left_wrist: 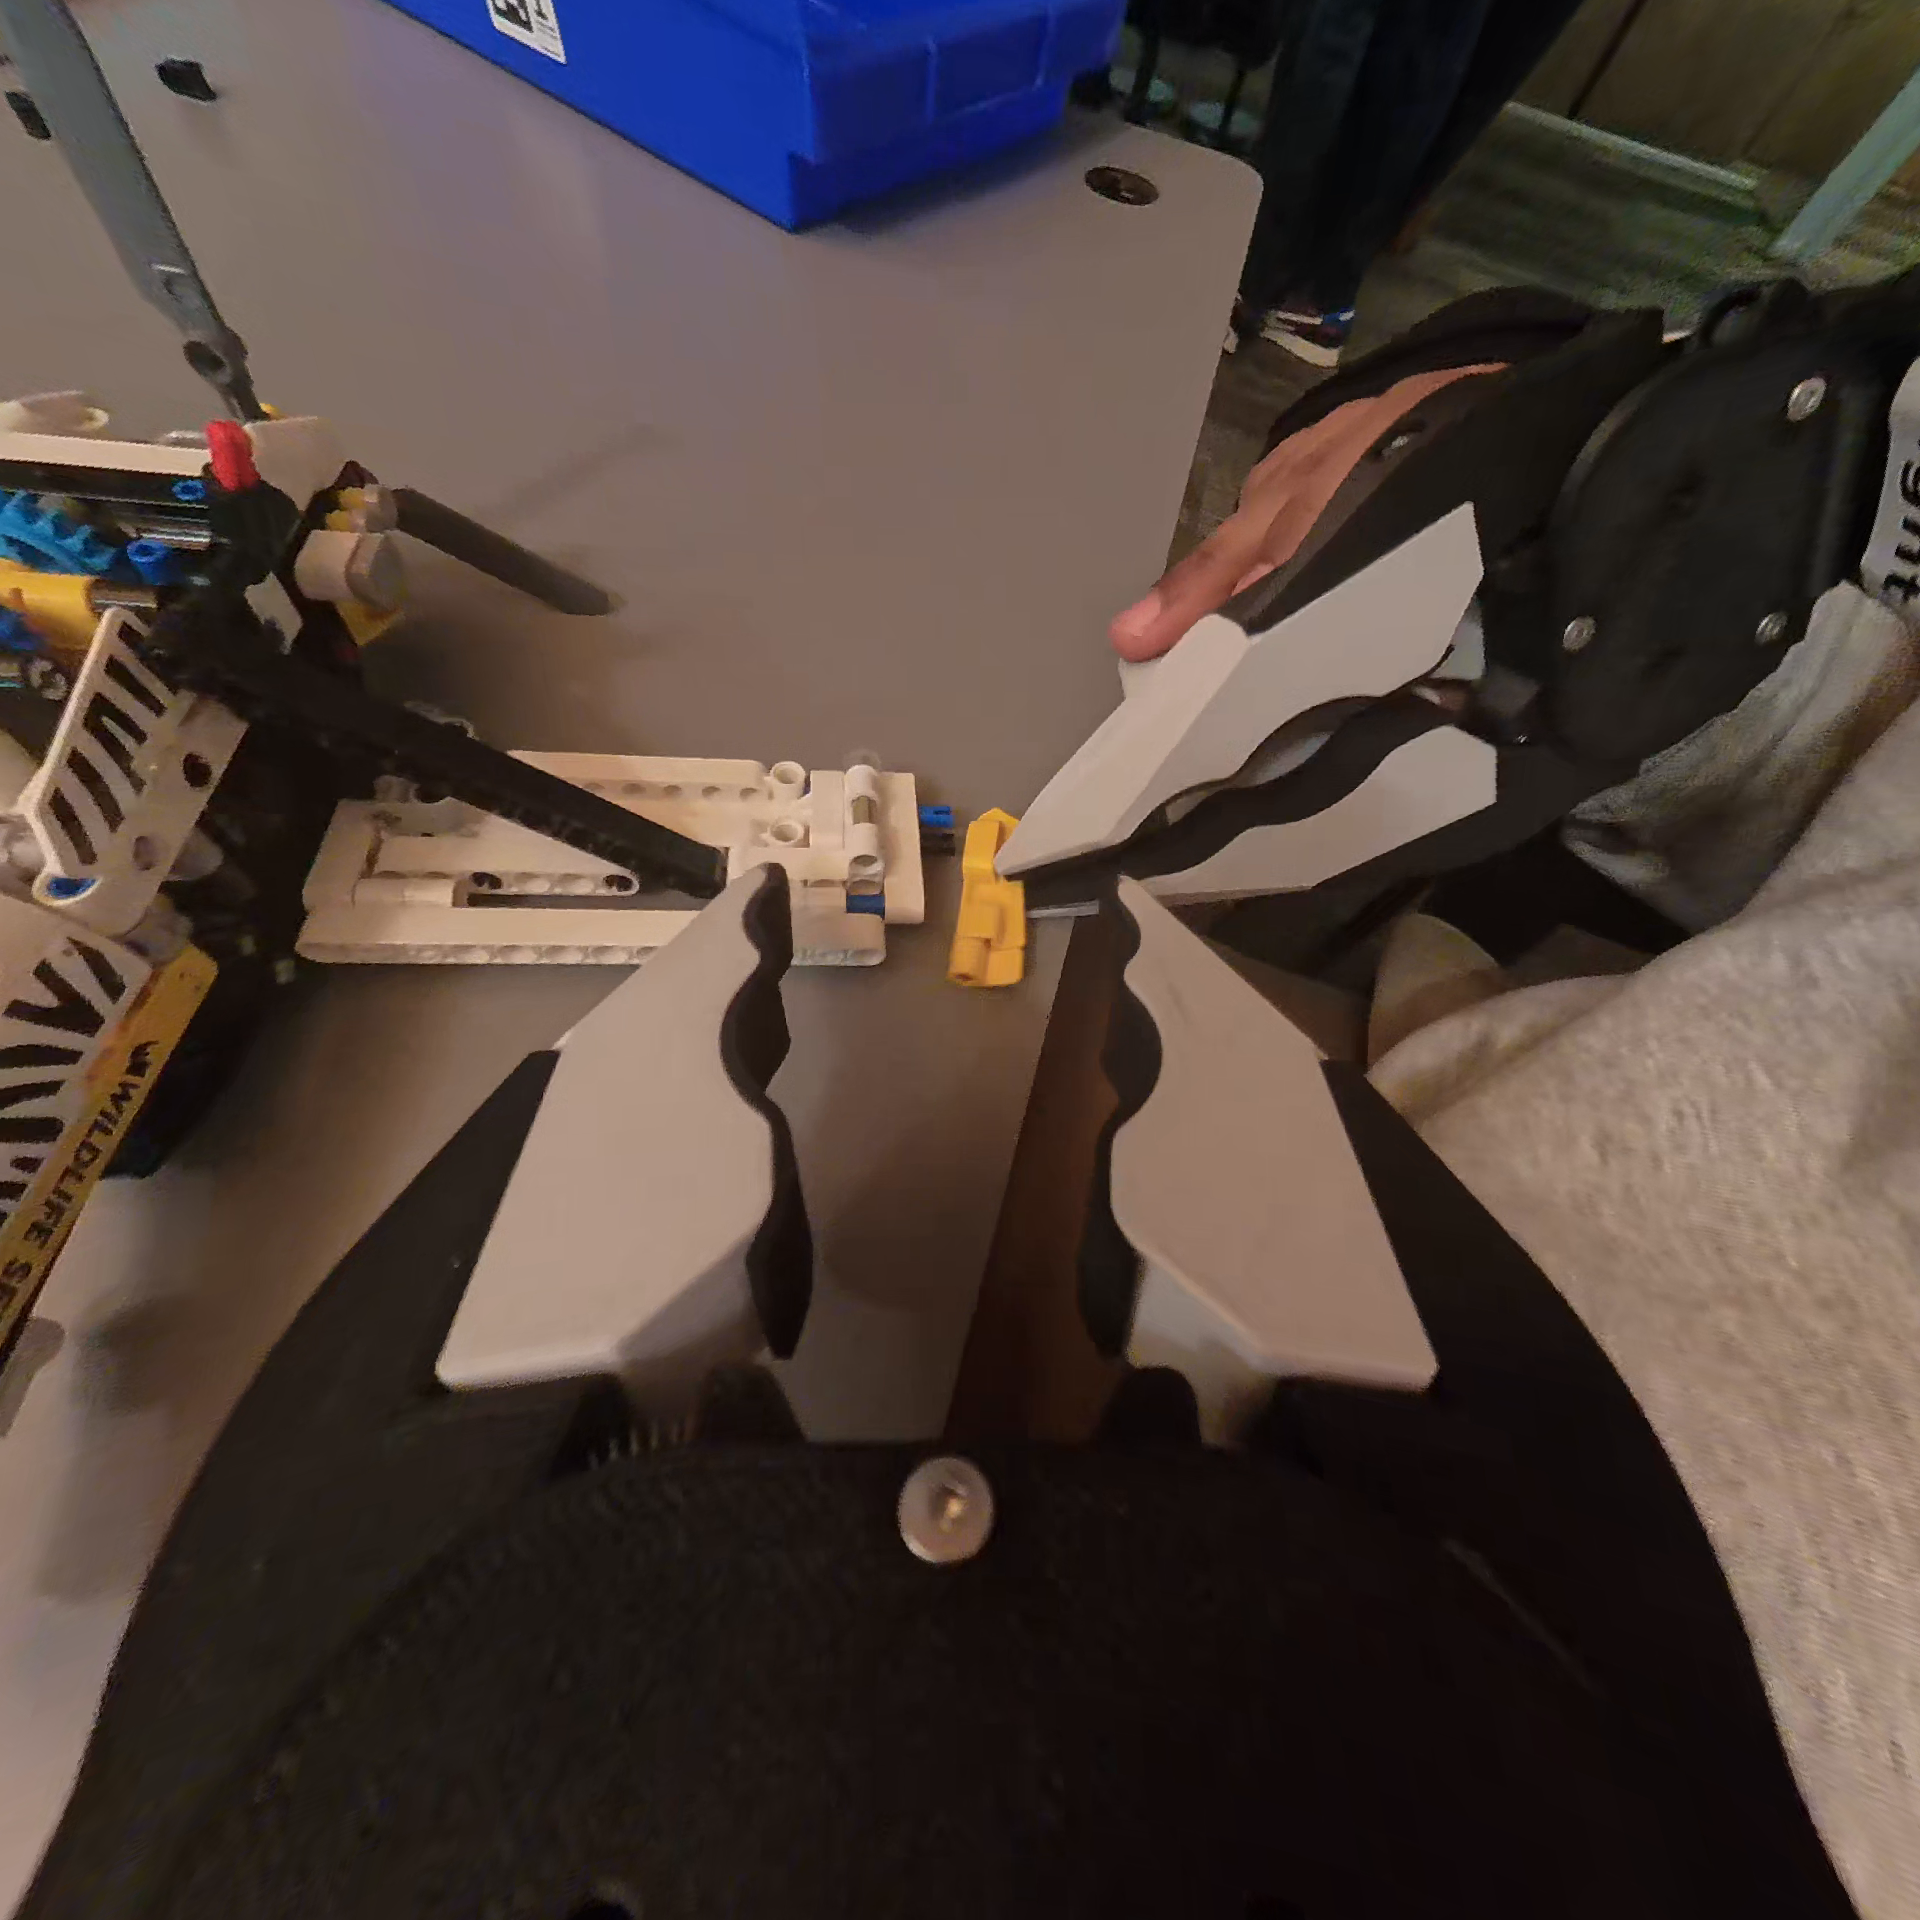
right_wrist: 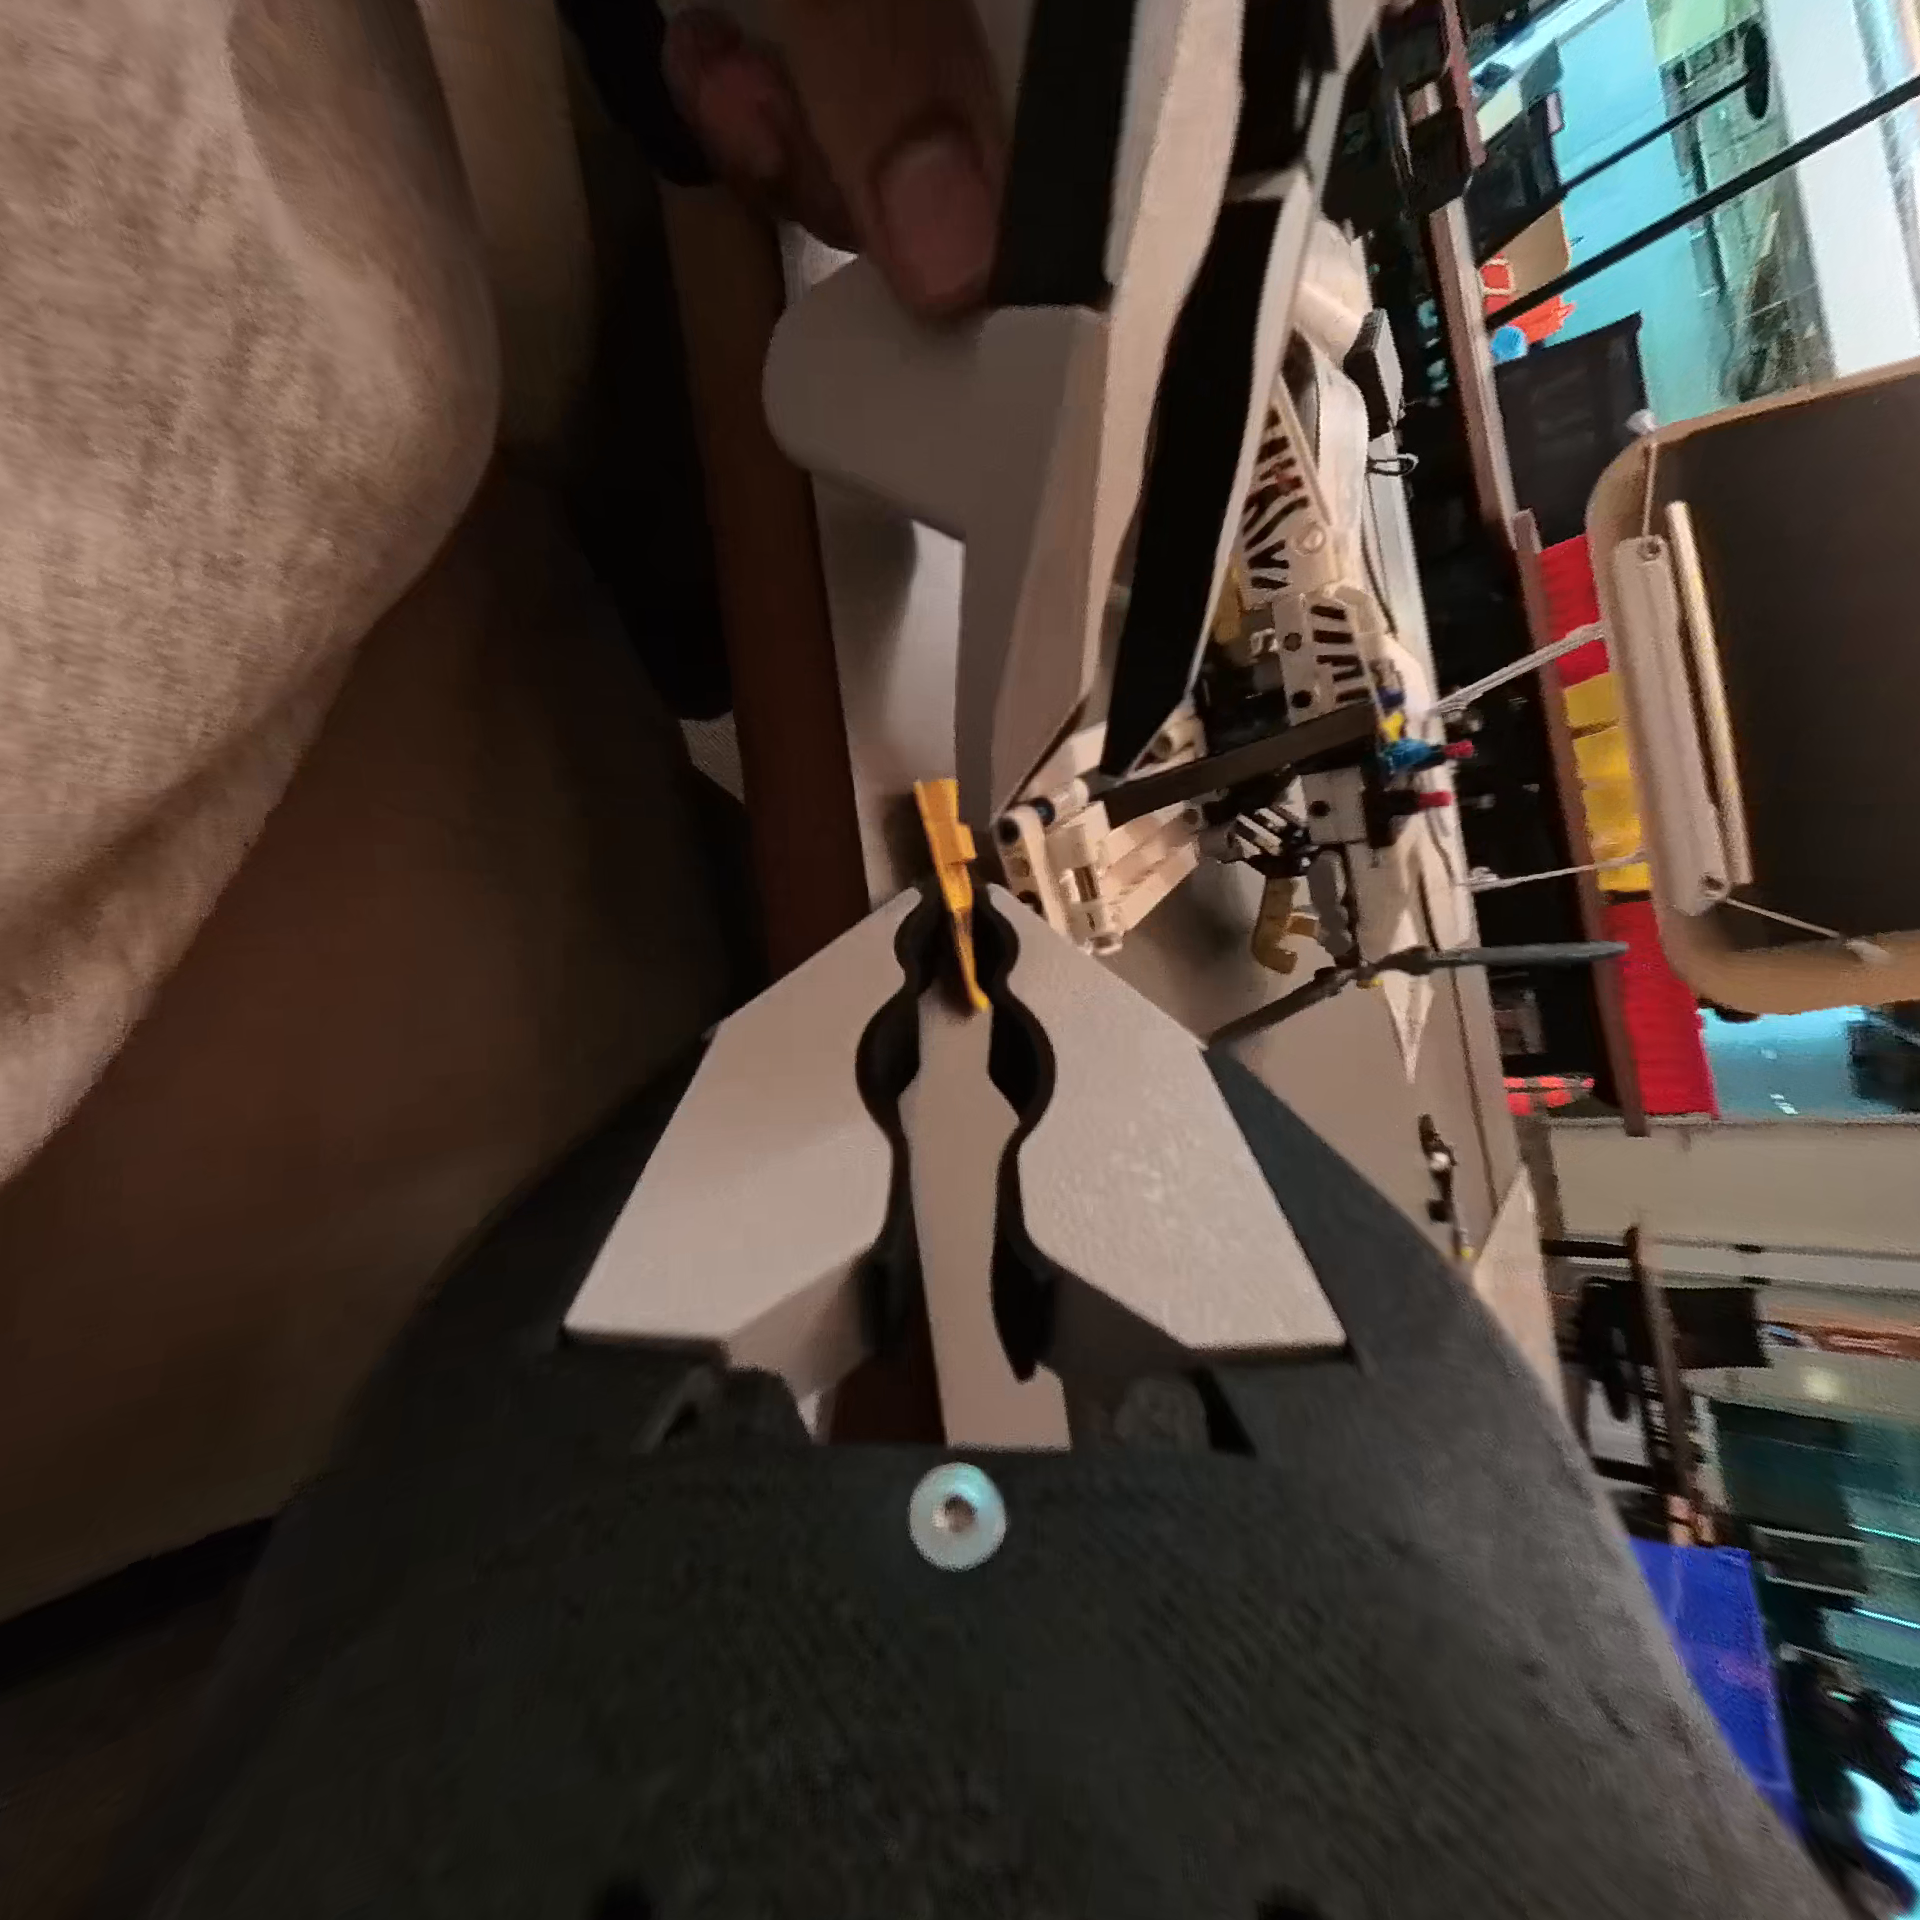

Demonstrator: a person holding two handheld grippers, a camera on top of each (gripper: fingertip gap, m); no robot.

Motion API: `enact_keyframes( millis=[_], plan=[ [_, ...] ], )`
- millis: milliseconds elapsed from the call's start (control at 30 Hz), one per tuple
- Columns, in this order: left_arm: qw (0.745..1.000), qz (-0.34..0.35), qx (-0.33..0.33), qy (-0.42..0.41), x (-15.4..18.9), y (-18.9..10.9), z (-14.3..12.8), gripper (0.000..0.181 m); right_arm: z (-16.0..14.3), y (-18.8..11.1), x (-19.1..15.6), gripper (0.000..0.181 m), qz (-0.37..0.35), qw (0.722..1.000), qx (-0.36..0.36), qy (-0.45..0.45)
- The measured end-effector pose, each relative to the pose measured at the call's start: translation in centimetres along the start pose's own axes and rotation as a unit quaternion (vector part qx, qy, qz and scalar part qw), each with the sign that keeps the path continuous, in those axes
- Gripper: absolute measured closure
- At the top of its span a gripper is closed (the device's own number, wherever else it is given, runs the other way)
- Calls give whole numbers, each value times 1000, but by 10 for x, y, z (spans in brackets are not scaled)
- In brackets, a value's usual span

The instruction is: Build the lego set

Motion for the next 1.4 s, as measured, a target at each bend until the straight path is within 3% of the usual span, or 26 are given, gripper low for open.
enact_keyframes(
  millis=[333, 667, 1000, 1400],
  plan=[
    [998, 19, -10, 60, 8, 6, 3, 124, -11, -11, 10, 172, 43, 989, 77, 117],
    [990, 50, -59, 118, 11, 13, -5, 136, -25, -4, 17, 167, 84, 961, 89, 247],
    [987, 59, -62, 139, 12, 8, -8, 145, -12, -4, 13, 156, 115, 957, 79, 255],
    [986, 53, -60, 143, 18, 3, -12, 144, -7, -6, 7, 175, 136, 958, 95, 235]
  ],
)
Point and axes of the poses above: each gripper's, where its closed fingertips meet, y out along the fingers, z out of its top, x = y × z across the jaws, the point moved 6 cm from there along -y, back along the fingers, and after that the axes turned 9 degrees about z, right-handed, at the moved point
